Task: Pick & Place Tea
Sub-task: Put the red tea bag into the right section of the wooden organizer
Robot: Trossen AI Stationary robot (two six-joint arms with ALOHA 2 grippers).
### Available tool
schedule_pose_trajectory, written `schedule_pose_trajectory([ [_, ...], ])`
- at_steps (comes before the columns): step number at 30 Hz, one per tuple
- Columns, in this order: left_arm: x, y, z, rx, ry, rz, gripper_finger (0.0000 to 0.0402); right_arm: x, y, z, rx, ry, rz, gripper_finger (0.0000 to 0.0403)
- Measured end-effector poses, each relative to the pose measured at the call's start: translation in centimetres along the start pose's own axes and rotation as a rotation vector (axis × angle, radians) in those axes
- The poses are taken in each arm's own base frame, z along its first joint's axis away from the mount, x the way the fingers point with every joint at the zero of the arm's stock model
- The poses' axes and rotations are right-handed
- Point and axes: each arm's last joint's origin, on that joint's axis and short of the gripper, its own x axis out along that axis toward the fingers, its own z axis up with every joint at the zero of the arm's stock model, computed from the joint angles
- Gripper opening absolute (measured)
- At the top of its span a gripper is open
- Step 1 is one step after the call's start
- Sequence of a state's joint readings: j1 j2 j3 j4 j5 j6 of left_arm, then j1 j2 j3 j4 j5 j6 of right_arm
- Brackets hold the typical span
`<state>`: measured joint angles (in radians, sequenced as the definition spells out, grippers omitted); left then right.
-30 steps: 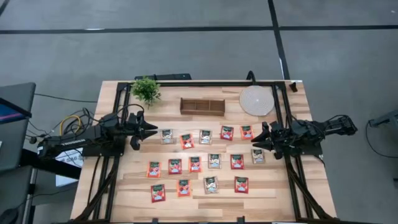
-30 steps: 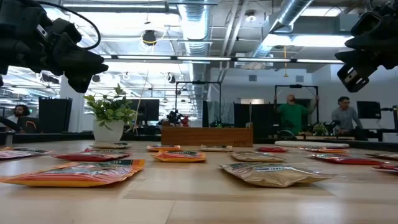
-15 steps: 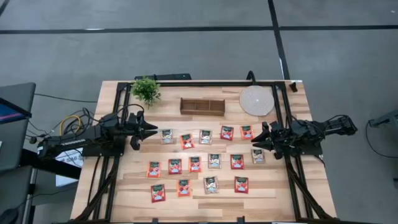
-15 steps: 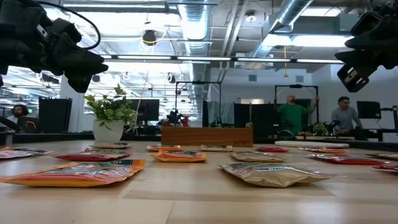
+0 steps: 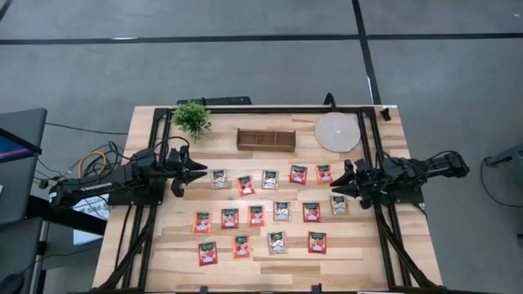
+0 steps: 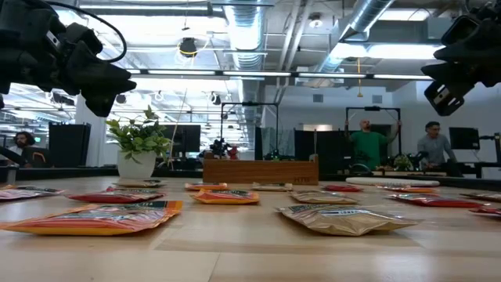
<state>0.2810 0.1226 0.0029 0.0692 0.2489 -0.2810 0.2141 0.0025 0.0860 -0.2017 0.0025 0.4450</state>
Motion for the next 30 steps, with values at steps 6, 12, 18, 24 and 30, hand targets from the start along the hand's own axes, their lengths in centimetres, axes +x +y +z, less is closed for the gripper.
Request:
schedule_pose_trajectory([
  [6, 0.0, 0.0, 0.0, 0.0, 0.0, 0.0, 0.0105, 0.0, -0.2, 0.1, -0.004, -0.015, -0.021, 0.0102],
  [12, 0.0, 0.0, 0.0, 0.0, 0.0, 0.0, 0.0105, 0.0, -0.4, 0.5, -0.015, -0.049, -0.05, 0.0102],
  [18, 0.0, 0.0, 0.0, 0.001, 0.0, 0.0, 0.0105, 0.0, -0.8, 0.6, -0.048, -0.067, -0.092, 0.0102],
  [24, 0.0, 0.0, 0.0, -0.004, 0.0, 0.0, 0.0105, -0.2, -1.0, 1.4, -0.067, -0.068, -0.15, 0.0102],
  [30, 0.0, 0.0, 0.0, -0.003, 0.0, 0.0, 0.0105, -0.2, -0.9, 3.4, -0.076, 0.093, -0.314, 0.0102],
])
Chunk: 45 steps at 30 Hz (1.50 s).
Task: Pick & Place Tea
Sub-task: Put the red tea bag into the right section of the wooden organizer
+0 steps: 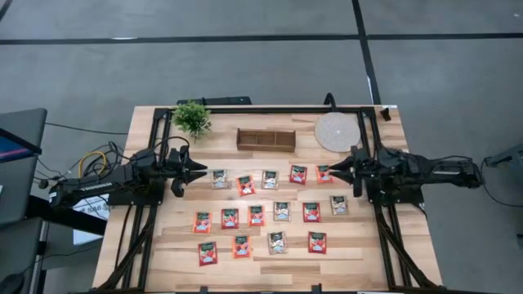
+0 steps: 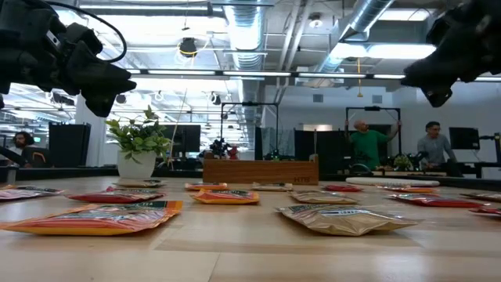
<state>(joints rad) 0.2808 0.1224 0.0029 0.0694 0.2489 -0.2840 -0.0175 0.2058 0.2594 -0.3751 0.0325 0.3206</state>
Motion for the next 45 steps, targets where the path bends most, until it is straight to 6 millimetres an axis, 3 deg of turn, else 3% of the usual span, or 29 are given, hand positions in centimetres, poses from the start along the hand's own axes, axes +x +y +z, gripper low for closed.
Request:
schedule_pose_trajectory([
  [10, 0.0, 0.0, 0.0, -0.057, -0.003, 0.011, 0.0105, 3.2, -1.1, 3.4, 0.037, 0.393, -0.304, 0.0102],
  [17, 0.0, 0.0, 0.0, -0.072, -0.004, 0.015, 0.0105, 6.5, -2.8, 6.1, 0.061, 0.575, -0.401, 0.0102],
  [21, 0.0, 0.1, 0.0, -0.076, -0.002, 0.017, 0.0105, 8.9, -4.1, 6.7, 0.088, 0.66, -0.351, 0.0102],
  [32, 0.0, 0.1, -0.1, -0.079, 0.005, 0.021, 0.0105, 15.1, -7.7, 5.3, 0.123, 0.858, -0.374, 0.0116],
  [38, 0.0, 0.1, -0.1, -0.08, 0.009, 0.022, 0.0105, 17.8, -8.9, 4.4, 0.131, 0.931, -0.377, 0.0168],
  [45, 0.0, 0.1, -0.1, -0.08, 0.011, 0.022, 0.0105, 19.4, -9.5, 3.7, 0.118, 1.032, -0.365, 0.0219],
])
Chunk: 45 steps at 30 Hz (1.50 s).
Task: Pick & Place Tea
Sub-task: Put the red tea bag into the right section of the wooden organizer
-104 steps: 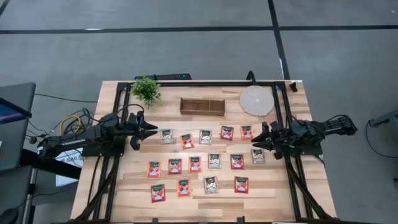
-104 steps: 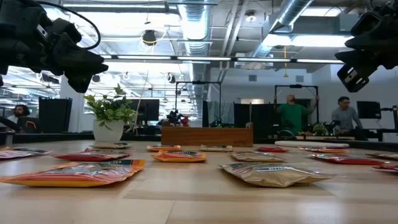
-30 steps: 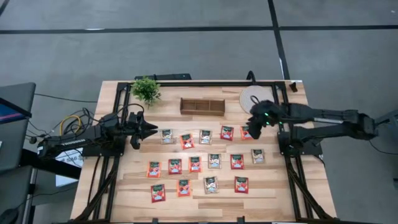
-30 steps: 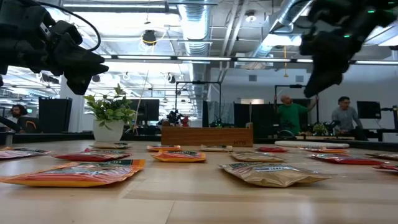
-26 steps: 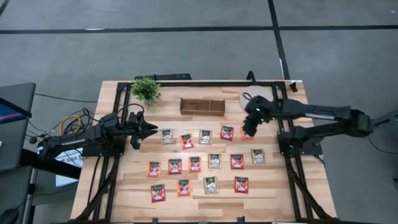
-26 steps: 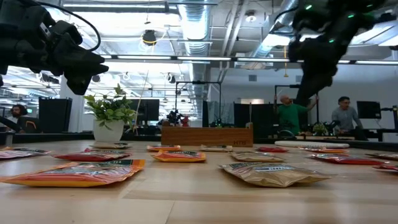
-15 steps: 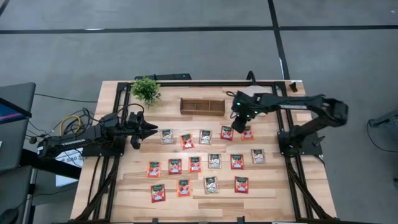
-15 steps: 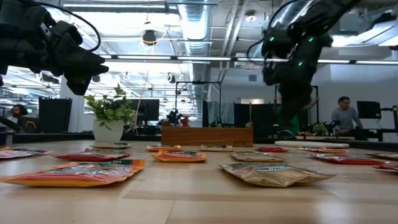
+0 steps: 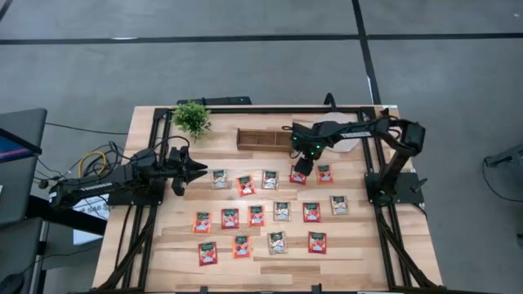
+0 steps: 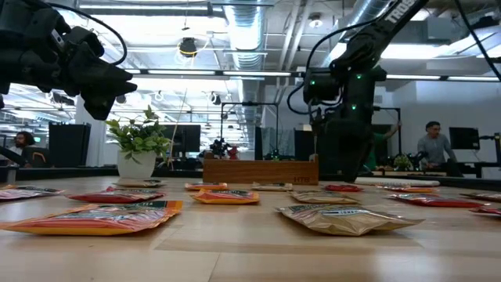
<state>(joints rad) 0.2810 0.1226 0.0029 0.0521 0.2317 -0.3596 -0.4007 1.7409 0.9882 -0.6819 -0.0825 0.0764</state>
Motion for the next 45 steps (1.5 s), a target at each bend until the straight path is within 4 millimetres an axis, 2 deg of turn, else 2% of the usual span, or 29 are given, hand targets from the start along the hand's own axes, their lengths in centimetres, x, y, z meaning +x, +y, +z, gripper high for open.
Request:
schedule_pose_trajectory([
  [17, 0.0, 0.0, 0.0, 0.001, 0.002, 0.0, 0.0105, 0.3, 0.2, -0.2, -0.012, 0.033, -0.002, 0.0226],
  [24, 0.0, 0.0, 0.0, 0.004, 0.002, 0.0, 0.0105, 0.2, 0.4, -0.2, -0.009, 0.039, 0.083, 0.0226],
  [31, 0.0, 0.0, 0.0, 0.004, 0.002, 0.0, 0.0105, 0.3, 1.1, -0.2, -0.033, 0.033, 0.073, 0.0225],
  [40, 0.0, 0.0, 0.0, 0.004, 0.002, 0.0, 0.0105, 2.1, 2.3, -0.3, -0.081, 0.094, -0.017, 0.0204],
  [45, 0.0, 0.0, 0.0, 0.004, 0.002, 0.0, 0.0105, 2.1, 2.3, -0.4, -0.085, 0.093, -0.032, 0.0184],
])
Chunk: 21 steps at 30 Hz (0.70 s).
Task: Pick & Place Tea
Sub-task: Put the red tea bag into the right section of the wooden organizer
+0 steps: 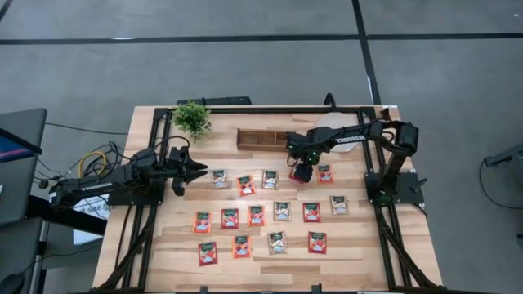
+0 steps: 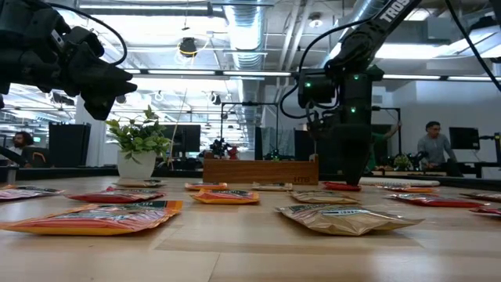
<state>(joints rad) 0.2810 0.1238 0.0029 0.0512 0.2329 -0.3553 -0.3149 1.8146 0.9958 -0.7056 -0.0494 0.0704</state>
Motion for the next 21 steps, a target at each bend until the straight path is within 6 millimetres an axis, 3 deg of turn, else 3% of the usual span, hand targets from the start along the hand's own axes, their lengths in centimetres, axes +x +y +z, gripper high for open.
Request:
schedule_pose_trajectory([
  [9, 0.0, 0.0, 0.0, 0.0, 0.0, 0.0, 0.0105, -1.6, 0.1, -0.2, -0.007, -0.068, 0.014, 0.013],
  [21, 0.0, 0.0, 0.0, 0.0, 0.0, 0.0, 0.0105, -1.8, 0.1, -0.3, -0.007, -0.065, 0.01, 0.0058],
])
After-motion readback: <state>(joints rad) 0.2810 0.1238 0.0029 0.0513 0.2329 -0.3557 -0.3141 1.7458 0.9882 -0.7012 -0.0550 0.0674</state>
